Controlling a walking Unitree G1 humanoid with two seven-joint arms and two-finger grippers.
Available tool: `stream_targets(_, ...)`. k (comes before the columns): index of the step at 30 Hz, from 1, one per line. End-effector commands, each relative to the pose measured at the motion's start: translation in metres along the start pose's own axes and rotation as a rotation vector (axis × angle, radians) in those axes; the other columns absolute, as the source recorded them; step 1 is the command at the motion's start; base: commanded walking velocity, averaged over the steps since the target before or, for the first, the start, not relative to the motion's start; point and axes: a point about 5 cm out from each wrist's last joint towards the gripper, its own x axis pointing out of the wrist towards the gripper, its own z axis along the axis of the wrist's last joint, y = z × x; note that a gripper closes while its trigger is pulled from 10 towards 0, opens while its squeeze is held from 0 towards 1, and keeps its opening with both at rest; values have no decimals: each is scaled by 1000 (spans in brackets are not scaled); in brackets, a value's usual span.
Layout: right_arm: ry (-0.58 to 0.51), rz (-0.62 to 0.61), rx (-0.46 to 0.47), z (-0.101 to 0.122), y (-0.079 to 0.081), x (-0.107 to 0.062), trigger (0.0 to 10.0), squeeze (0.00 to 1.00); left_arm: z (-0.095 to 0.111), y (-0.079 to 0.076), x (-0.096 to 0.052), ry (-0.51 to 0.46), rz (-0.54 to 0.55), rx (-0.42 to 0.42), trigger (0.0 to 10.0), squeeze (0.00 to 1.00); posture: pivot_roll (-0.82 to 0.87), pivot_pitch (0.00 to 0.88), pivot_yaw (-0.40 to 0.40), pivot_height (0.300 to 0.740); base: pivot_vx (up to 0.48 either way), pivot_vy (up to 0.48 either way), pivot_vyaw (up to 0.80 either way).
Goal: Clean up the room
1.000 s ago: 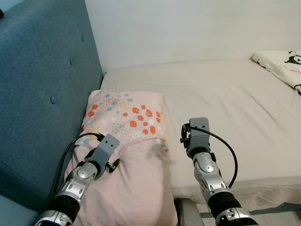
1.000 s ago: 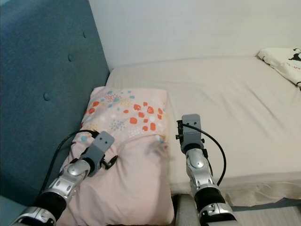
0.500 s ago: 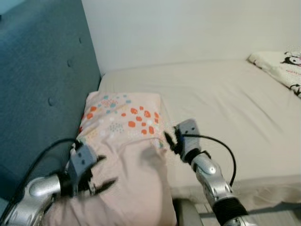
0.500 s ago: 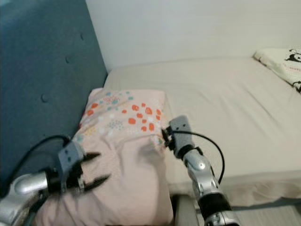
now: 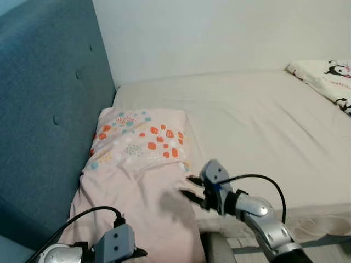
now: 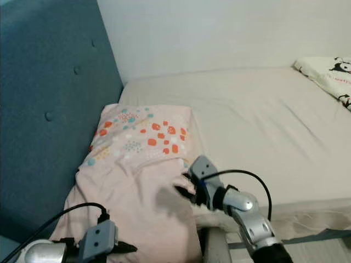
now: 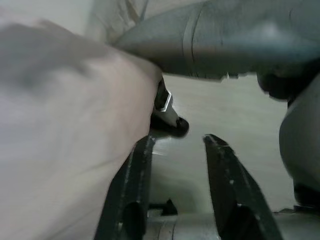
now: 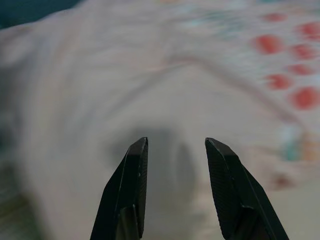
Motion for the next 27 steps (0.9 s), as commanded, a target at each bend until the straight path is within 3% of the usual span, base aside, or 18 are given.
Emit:
stream_targets(1,72,170,-9,-5,20,-3,10000,0,-11,-5,8,54,-24,18,0,0,-5,134,-31,612,0,0,0)
stream_targets(5,96,212,-6,-8,26,-6,10000,0,-16,-3,15,79,0,28,0,0,-9,141,-37,612,0,0,0)
stream_targets(6,105,222,1,-8,28,-8,10000,0,-23,3,28,116,85,52,0,0,-15,146,-38,612,0,0,0)
stream_targets(8,107,224,3,-7,28,-8,10000,0,-25,3,32,123,97,47,0,0,-15,146,-38,612,0,0,0)
stream_targets(10,109,226,9,-5,29,-10,10000,0,-27,6,38,174,122,113,0,0,-23,152,-37,612,0,0,0)
stream_targets(12,103,235,25,-2,29,-13,10000,0,-29,21,47,197,261,113,0,0,-29,159,-39,612,0,0,0)
stream_targets(17,109,249,37,-1,31,-15,10000,0,-31,26,51,201,302,91,0,0,-30,162,-38,612,0,0,0)
stream_targets(19,126,281,51,0,36,-18,10000,0,-39,31,59,243,313,82,0,0,-36,167,-40,612,0,0,0)
stream_targets(23,128,285,54,1,37,-19,10000,0,-43,32,63,271,310,113,0,0,-43,172,-38,612,0,0,0)
stream_targets(27,122,292,61,5,39,-19,10000,0,-48,47,67,335,351,185,0,0,-48,176,-35,612,0,0,0)
